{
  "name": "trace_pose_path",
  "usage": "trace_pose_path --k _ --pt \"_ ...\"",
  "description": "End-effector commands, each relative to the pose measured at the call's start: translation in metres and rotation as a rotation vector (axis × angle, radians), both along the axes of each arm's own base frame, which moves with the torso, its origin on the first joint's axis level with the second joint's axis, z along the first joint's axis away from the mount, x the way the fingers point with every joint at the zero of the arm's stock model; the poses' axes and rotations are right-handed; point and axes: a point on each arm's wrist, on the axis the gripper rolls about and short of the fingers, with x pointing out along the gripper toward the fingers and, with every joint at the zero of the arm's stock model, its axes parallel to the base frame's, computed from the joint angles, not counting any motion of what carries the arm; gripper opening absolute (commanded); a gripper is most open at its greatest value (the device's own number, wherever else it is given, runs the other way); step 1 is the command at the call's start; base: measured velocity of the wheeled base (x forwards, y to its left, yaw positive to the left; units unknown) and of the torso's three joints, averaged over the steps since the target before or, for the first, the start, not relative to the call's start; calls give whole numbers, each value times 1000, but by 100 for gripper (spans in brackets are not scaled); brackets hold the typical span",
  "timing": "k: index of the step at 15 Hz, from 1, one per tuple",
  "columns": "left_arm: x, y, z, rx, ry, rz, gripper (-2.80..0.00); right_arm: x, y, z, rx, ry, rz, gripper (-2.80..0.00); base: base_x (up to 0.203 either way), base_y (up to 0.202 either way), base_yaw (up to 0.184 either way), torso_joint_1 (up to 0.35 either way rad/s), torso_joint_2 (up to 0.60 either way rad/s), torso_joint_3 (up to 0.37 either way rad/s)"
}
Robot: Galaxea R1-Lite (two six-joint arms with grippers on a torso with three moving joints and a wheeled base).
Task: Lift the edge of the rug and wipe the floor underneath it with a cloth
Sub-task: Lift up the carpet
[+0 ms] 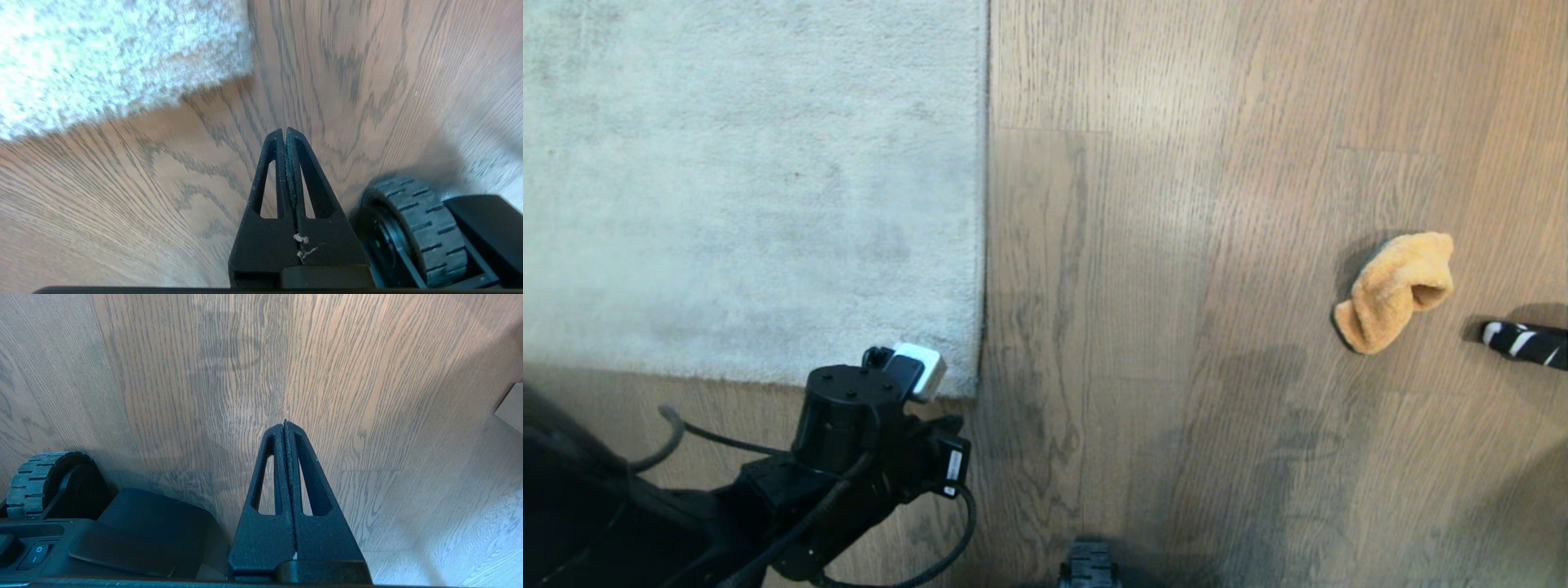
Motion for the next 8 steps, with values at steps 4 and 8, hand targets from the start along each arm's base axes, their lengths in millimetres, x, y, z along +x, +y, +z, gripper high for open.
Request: trace_pose_path --k 4,8 --pt "0 2 -4 31 -1 23 0 0 0 0 0 -1 0 -280 0 0 0 0 0 0" --pt "5 5 -6 74 -14 39 0 0 0 0 0 -1 0 -280 0 0 0 0 0 0"
